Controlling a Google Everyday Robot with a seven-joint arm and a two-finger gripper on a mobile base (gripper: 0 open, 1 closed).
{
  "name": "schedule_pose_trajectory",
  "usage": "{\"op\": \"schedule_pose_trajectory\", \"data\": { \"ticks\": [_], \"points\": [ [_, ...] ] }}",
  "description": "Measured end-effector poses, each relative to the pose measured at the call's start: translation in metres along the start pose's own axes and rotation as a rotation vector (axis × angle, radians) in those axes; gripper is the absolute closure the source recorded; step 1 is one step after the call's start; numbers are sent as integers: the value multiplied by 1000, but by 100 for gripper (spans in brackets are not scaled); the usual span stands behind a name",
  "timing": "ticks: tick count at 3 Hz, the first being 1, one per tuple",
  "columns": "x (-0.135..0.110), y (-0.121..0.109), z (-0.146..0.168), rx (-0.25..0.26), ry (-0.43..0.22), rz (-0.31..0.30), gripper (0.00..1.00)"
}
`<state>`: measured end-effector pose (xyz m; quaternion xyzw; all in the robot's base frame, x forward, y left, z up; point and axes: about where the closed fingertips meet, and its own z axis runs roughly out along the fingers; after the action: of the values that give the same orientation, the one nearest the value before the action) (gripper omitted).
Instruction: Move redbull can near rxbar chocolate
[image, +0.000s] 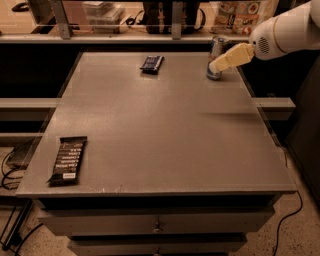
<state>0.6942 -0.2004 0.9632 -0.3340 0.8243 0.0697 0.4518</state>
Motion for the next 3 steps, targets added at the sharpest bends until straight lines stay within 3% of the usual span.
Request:
{"op": "schedule_pose_trajectory", "data": {
  "ticks": [2, 3],
  "points": [
    [-1, 2, 40, -67, -104, 203, 0],
    [-3, -7, 67, -64, -153, 264, 0]
  ]
}}
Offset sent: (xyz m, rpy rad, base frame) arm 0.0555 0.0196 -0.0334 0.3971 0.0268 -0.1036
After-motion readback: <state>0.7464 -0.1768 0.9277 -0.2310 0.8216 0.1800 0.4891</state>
